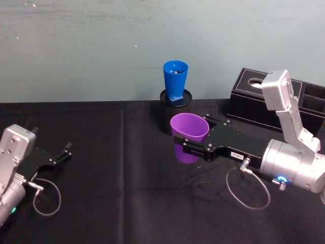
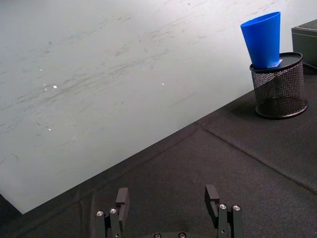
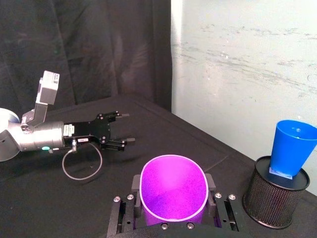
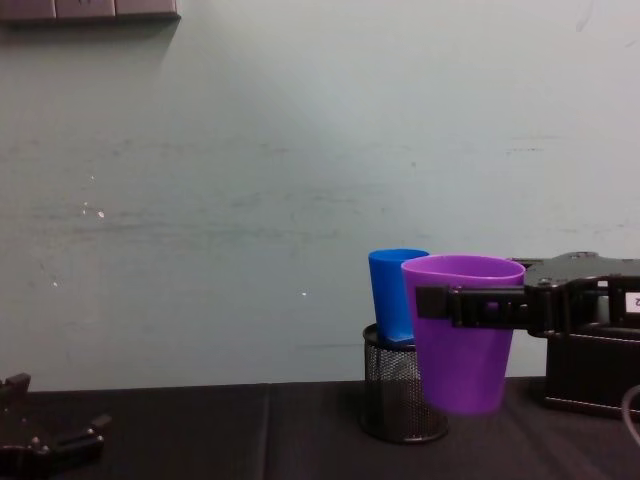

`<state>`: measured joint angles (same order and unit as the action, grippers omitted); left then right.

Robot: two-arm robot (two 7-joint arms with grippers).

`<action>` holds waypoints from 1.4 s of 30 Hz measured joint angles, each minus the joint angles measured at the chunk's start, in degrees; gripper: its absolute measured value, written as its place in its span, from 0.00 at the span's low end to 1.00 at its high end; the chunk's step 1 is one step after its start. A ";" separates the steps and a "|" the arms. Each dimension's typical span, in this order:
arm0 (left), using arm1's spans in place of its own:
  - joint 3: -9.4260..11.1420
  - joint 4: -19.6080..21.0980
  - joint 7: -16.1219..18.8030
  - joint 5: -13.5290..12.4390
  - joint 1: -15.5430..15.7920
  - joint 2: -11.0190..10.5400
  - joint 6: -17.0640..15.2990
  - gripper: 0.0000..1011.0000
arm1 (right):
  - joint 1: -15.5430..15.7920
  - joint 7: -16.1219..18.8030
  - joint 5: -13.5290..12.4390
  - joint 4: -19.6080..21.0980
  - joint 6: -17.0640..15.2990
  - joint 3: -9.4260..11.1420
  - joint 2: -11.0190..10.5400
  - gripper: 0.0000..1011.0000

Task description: Pick up one cup with a gripper and tap it against the other cup.

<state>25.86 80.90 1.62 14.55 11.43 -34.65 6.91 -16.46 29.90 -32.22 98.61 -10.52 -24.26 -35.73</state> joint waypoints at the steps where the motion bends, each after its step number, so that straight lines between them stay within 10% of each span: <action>1: 0.00 0.00 0.00 0.00 0.00 0.00 0.00 0.99 | 0.00 0.00 0.00 0.00 0.00 0.00 0.00 0.71; 42: 0.00 0.00 0.00 0.00 0.00 0.00 0.00 0.99 | 0.04 -0.30 0.01 -0.05 0.22 -0.02 -0.12 0.71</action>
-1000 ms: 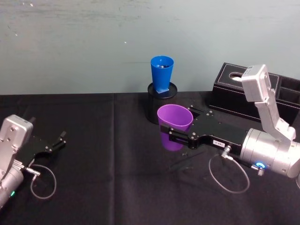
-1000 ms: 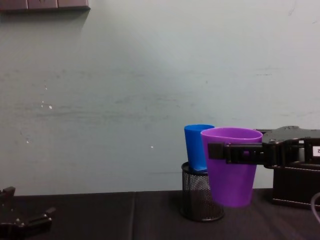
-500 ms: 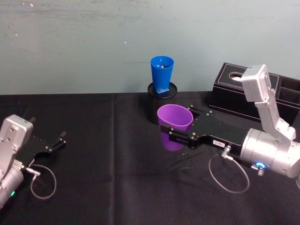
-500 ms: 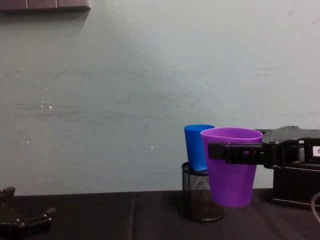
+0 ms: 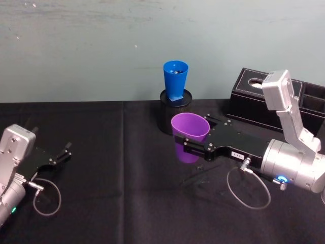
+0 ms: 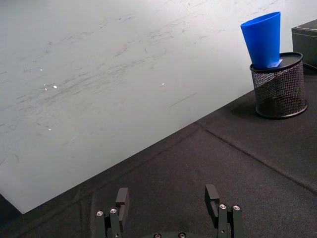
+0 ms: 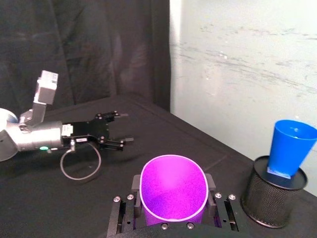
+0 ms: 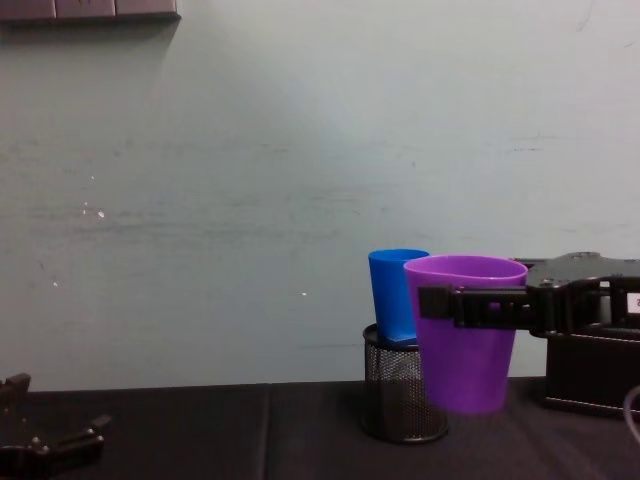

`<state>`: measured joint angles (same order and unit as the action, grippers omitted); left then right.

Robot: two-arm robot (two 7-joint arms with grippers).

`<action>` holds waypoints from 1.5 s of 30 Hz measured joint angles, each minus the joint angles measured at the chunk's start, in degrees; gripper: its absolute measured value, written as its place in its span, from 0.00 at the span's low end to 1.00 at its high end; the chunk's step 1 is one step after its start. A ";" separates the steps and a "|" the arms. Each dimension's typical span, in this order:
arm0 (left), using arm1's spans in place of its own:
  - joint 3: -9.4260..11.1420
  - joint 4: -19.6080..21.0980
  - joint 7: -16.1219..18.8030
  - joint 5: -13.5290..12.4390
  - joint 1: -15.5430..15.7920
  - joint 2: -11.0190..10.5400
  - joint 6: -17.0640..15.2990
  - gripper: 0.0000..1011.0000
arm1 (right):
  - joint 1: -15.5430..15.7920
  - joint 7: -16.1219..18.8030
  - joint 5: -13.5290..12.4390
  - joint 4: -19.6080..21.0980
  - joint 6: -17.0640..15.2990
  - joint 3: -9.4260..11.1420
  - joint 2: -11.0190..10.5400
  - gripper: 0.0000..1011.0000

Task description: Pick up one cup with a gripper and tap it against the other cup.

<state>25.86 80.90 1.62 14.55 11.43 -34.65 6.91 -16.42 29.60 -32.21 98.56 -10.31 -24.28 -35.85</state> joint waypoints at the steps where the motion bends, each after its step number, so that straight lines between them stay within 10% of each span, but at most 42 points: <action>1: 0.00 0.00 0.00 0.00 0.00 0.00 0.00 0.99 | 0.00 -0.18 0.00 -0.14 0.11 0.00 -0.01 0.71; 22: 0.00 0.00 0.00 0.00 0.00 0.00 0.00 0.99 | -8.02 -4.24 1.98 -13.05 -0.57 -2.76 8.74 0.71; 45: 0.00 0.00 0.00 0.00 0.00 0.00 0.00 0.99 | -12.99 -8.52 5.83 -23.43 -0.69 -0.77 15.73 0.71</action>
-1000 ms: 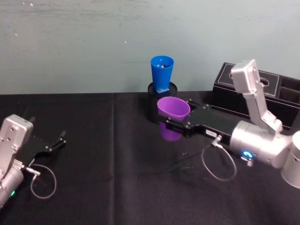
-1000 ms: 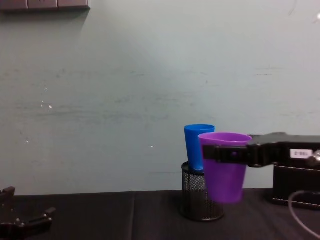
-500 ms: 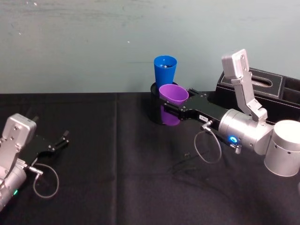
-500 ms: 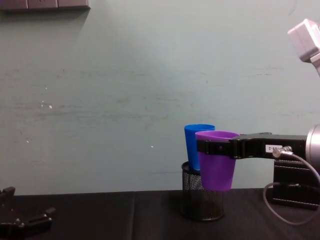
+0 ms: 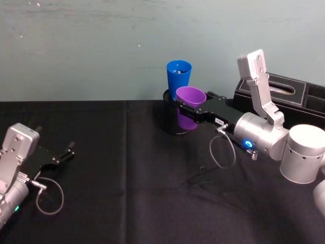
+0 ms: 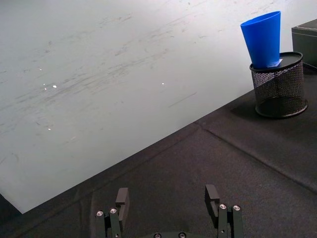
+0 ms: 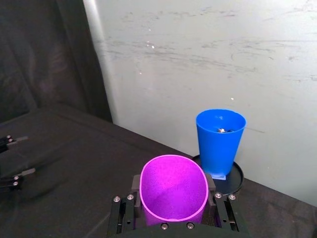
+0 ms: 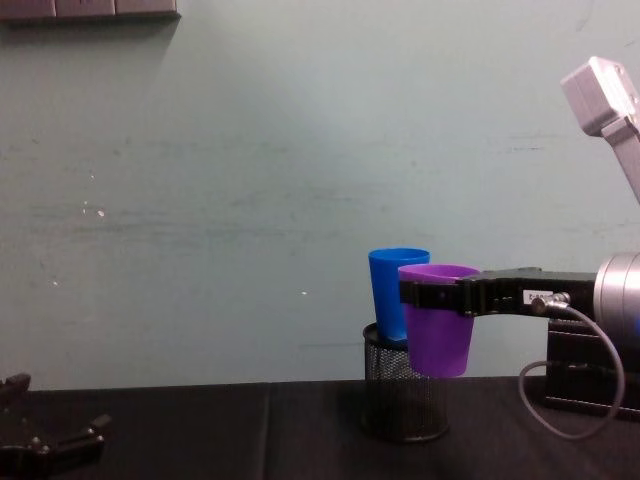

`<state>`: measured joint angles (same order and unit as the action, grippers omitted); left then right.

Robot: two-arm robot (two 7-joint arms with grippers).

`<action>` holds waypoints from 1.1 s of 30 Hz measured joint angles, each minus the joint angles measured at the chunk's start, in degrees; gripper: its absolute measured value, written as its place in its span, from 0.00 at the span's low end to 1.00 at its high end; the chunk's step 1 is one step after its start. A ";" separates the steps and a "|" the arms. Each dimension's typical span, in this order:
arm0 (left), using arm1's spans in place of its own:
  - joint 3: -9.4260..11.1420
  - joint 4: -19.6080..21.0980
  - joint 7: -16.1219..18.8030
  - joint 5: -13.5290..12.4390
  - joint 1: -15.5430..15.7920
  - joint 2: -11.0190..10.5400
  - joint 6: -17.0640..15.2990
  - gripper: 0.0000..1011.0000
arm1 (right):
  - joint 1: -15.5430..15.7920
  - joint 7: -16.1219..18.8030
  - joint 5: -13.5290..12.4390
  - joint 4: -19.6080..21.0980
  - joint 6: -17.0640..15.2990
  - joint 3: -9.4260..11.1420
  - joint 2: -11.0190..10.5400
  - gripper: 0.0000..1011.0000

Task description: Pick up one cup with a gripper and tap it against the other cup.

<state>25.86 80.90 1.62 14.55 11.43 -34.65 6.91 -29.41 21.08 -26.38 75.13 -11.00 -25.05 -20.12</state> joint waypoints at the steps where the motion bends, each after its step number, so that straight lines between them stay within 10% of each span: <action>1: 0.00 0.00 0.00 0.00 0.00 0.00 0.00 0.99 | -0.12 0.00 0.09 -0.37 0.04 0.08 0.17 0.71; 33: 0.00 0.00 0.00 0.00 0.00 0.01 0.00 0.99 | -5.51 1.02 3.10 -10.39 2.50 1.63 5.54 0.71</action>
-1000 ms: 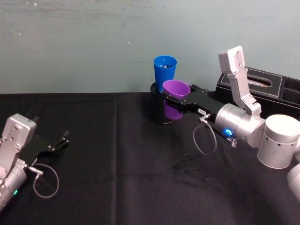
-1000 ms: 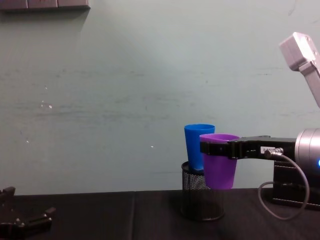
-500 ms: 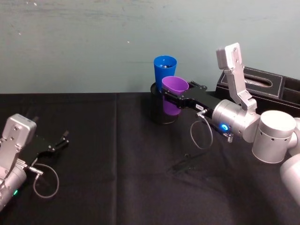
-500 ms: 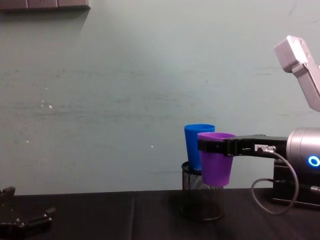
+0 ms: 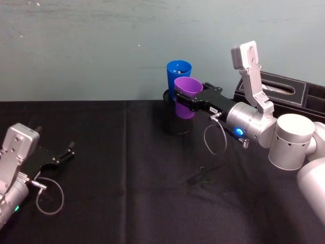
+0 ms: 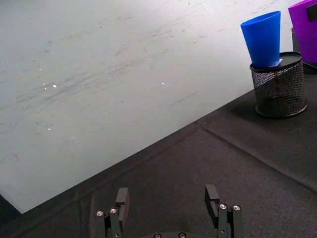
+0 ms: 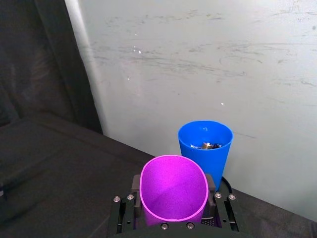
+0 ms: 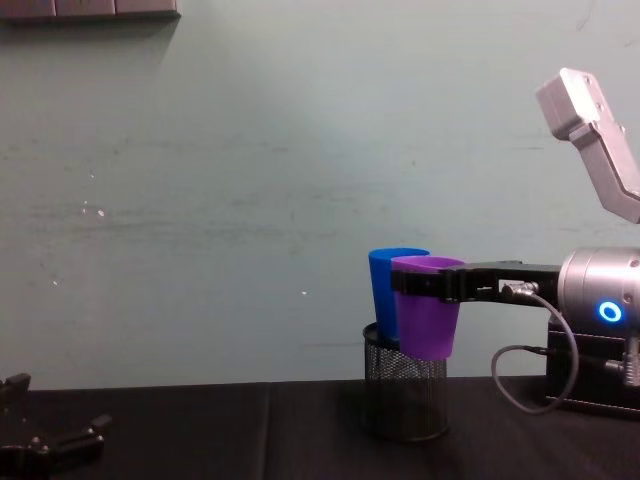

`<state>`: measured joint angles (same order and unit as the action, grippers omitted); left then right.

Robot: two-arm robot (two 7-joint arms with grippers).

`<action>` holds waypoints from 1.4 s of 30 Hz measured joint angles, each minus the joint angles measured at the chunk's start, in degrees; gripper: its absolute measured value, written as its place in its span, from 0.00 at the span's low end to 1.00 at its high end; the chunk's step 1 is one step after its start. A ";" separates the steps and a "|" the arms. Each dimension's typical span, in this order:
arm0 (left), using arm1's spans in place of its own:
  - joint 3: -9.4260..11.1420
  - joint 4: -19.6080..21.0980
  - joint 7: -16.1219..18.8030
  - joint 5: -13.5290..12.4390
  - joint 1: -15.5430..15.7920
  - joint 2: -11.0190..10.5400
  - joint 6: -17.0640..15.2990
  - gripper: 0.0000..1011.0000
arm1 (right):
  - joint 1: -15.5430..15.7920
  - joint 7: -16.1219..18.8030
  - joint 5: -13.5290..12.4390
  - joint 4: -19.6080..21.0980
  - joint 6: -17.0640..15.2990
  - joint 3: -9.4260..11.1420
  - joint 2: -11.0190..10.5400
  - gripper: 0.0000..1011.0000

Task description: Pick up one cup with a gripper and tap it against the other cup.

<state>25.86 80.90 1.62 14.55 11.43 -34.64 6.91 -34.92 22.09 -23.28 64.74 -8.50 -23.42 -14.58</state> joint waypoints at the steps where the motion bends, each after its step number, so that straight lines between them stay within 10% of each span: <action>1: 0.00 0.00 0.00 0.00 0.00 0.00 0.00 0.99 | -0.09 0.00 0.06 -0.18 0.03 0.03 0.10 0.71; 42: 0.00 0.00 0.00 0.00 0.00 0.00 0.00 0.99 | -2.44 -0.20 2.70 -4.84 0.34 1.59 3.12 0.71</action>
<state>25.86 80.90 1.62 14.55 11.43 -34.64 6.91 -37.37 21.89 -20.58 59.90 -8.16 -21.83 -11.46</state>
